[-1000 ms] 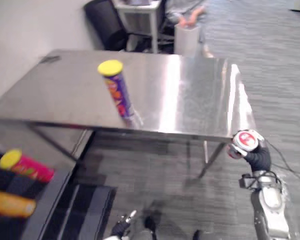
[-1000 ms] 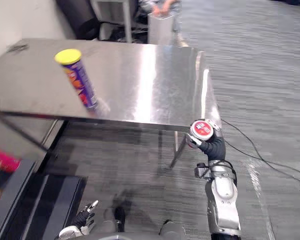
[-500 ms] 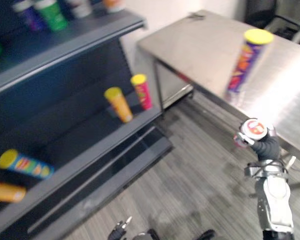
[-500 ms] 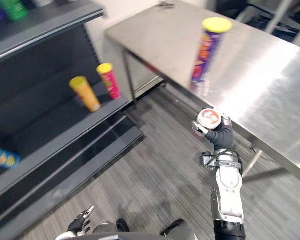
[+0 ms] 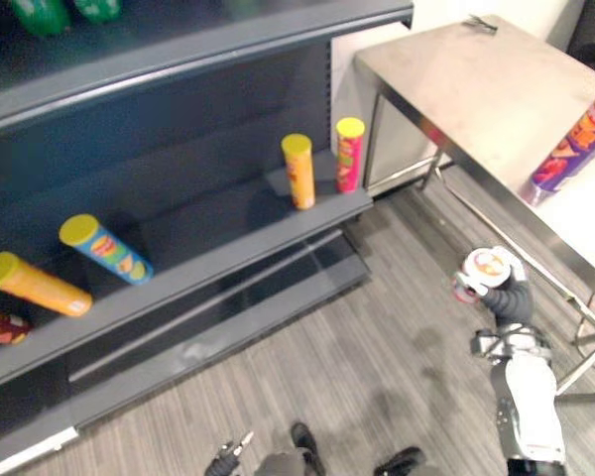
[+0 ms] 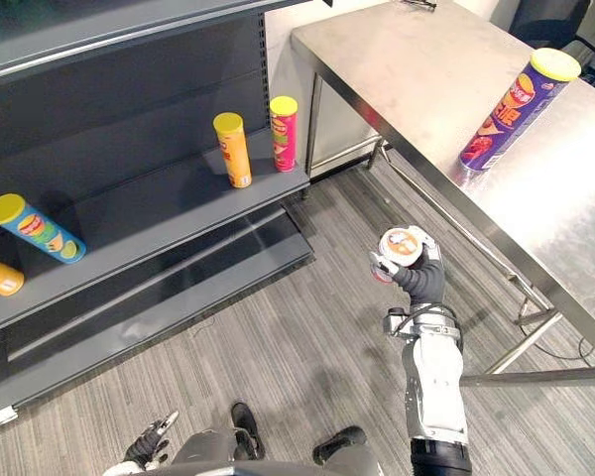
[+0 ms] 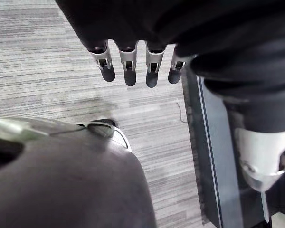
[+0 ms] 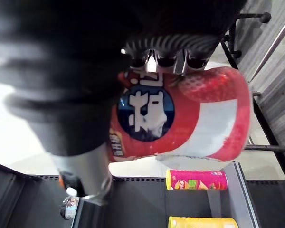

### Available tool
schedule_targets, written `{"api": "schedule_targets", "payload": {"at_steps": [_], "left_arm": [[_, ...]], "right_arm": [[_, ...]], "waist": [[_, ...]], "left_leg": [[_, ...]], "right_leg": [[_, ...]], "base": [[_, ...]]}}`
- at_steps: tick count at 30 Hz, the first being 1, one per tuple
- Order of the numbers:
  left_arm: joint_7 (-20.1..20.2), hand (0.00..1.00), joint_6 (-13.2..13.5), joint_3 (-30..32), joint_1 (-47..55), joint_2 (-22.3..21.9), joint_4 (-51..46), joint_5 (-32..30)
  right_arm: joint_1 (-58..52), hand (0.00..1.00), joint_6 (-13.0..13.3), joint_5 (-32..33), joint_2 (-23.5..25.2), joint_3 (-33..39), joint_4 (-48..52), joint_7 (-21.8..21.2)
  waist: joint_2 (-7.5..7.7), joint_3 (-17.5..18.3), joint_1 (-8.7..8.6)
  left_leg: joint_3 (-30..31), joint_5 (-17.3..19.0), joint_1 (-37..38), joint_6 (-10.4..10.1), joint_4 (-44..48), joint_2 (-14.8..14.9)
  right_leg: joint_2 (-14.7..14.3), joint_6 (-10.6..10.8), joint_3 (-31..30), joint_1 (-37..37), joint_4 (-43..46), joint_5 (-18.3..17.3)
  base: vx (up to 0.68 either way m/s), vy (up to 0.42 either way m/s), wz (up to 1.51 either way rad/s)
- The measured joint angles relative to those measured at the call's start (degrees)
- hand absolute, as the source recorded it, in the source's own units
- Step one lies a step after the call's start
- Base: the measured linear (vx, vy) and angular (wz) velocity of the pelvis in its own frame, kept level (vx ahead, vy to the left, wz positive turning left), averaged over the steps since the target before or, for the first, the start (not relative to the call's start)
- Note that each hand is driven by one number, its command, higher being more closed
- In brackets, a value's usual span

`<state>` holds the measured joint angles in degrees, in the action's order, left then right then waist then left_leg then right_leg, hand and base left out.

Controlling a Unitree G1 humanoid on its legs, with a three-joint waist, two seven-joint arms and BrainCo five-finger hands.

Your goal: Put the gum and the chips on the shelf.

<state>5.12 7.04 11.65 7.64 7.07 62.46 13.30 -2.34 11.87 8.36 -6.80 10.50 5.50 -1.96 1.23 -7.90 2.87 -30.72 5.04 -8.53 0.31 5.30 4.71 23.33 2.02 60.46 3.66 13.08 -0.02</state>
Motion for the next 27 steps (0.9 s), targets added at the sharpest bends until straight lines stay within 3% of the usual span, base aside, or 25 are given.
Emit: {"api": "schedule_targets", "payload": {"at_steps": [6, 8, 10, 13, 15, 16, 17, 18, 19, 20, 25, 27], "left_arm": [[0.4, 0.00, 0.1, 0.0, 1.5, -0.5, -2.3, 0.1], [0.4, 0.00, 0.1, -0.1, 1.6, -0.6, -3.2, 0.2], [0.5, 0.00, 0.4, -0.3, 1.2, -0.6, -4.4, 2.3], [0.8, 0.00, 0.7, -0.4, 1.1, -0.8, -5.5, 5.1], [0.9, 0.00, 0.7, -0.8, 1.3, -0.8, -5.5, 6.7], [0.8, 0.00, 0.7, -1.1, 1.3, -0.7, -5.5, 6.7], [0.7, 0.00, 1.1, -2.8, 1.6, -0.3, -5.5, 6.7], [0.4, 0.00, 1.2, -3.7, 1.6, 0.4, -5.3, 6.6], [0.0, 0.00, 1.2, -4.2, 1.5, 0.8, -5.2, 6.5], [-0.4, 0.00, 1.5, -4.4, 1.3, 2.0, -4.7, 6.2], [-3.4, 0.00, 2.2, -4.6, 0.8, 1.8, -3.0, 5.0], [-3.8, 0.00, 2.4, -4.5, 0.8, 1.5, -3.0, 4.4]], "right_arm": [[0.0, 1.00, -0.1, -1.1, -0.2, -0.3, -1.0, -1.2], [0.4, 1.00, -0.1, -1.1, -0.5, -1.5, -2.1, -1.1], [1.0, 1.00, -0.1, -1.1, -1.5, -4.1, -2.6, -1.2], [3.2, 1.00, -0.2, -1.1, -1.7, -8.6, -4.0, -1.9], [3.2, 1.00, -0.3, -1.2, -1.8, -11.6, -4.1, -2.6], [2.8, 1.00, -0.4, -1.2, -1.8, -11.7, -4.1, -2.9], [2.2, 1.00, -0.6, -1.5, -2.7, -12.1, -4.2, -3.1], [1.8, 1.00, -0.6, -1.6, -2.7, -12.7, -4.1, -3.7], [1.5, 1.00, -0.6, -1.6, -2.7, -13.1, -4.0, -4.0], [0.9, 1.00, -0.6, -1.6, -2.5, -13.7, -4.0, -4.6], [-1.9, 1.00, -0.6, -0.8, -2.1, -16.5, -2.9, -5.1], [-2.7, 1.00, -0.6, -0.5, -2.1, -16.5, -2.8, -5.2]], "waist": [[-0.18, -0.1, 0.45], [-0.15, -0.1, 0.56], [-0.19, -0.9, 0.90], [-0.13, -2.0, 2.83], [-0.44, -2.4, 3.57], [-0.49, -2.4, 3.37], [-1.05, -2.6, 2.28], [-2.01, -3.1, 1.73], [-1.90, -3.3, 1.40], [-0.75, -3.5, 0.87], [0.48, -3.6, 0.14], [0.73, -3.5, 0.06]], "left_leg": [[1.7, -4.9, 0.7, 0.3, -5.7, -0.7], [2.7, -4.7, -0.4, 0.3, -4.3, -0.5], [3.9, -3.2, -2.1, 0.6, -0.6, 0.2], [4.8, 0.9, -4.8, 0.8, 6.8, 1.8], [7.3, 3.7, -5.9, 1.4, 8.9, 1.0], [8.4, 3.8, -5.8, 1.8, 8.8, -0.1], [11.4, 4.1, -4.8, 3.1, 8.9, -1.2], [14.9, 4.3, -4.6, 4.2, 9.0, -1.3], [16.5, 4.0, -4.4, 4.6, 8.5, -1.7], [19.2, 3.2, -2.9, 5.2, 6.9, -3.2], [27.1, 1.5, 0.6, 4.6, 4.1, -8.1], [28.7, 1.6, 1.1, 3.8, 4.2, -9.0]], "right_leg": [[-1.3, -0.2, -1.4, 0.7, -0.1, -0.1], [-1.3, -0.2, -1.3, 0.5, -0.2, -0.1], [-1.4, -0.2, -1.3, -0.3, -0.3, -0.1], [-1.5, -0.1, -1.3, -1.4, -0.1, 0.0], [1.1, -0.3, -4.7, -1.5, 4.9, 0.0], [2.6, -2.3, -9.1, -0.7, 8.3, 0.2], [3.5, -7.4, -23.3, 4.1, 16.5, 2.5], [-1.2, -4.4, -38.7, 7.2, 18.4, -1.7], [-4.0, -2.7, -44.1, 7.9, 18.1, -4.5], [-8.2, -1.2, -50.4, 8.6, 17.1, -7.8], [-13.2, 0.2, -52.9, 11.5, 8.3, -8.5], [-13.2, 2.8, -53.4, 10.7, 3.3, -6.3]], "base": [[0.04, -0.019, 0.12], [0.07, -0.024, 0.35], [0.05, -0.006, 0.32], [0.01, 0.052, 0.14], [0.00, 0.166, 0.48], [0.08, 0.233, 0.94], [0.14, 0.185, 1.22], [0.14, 0.145, 1.29], [0.13, 0.049, 1.37], [0.14, 0.038, 1.37], [0.18, -0.002, 1.13], [0.18, -0.055, 0.76]]}}
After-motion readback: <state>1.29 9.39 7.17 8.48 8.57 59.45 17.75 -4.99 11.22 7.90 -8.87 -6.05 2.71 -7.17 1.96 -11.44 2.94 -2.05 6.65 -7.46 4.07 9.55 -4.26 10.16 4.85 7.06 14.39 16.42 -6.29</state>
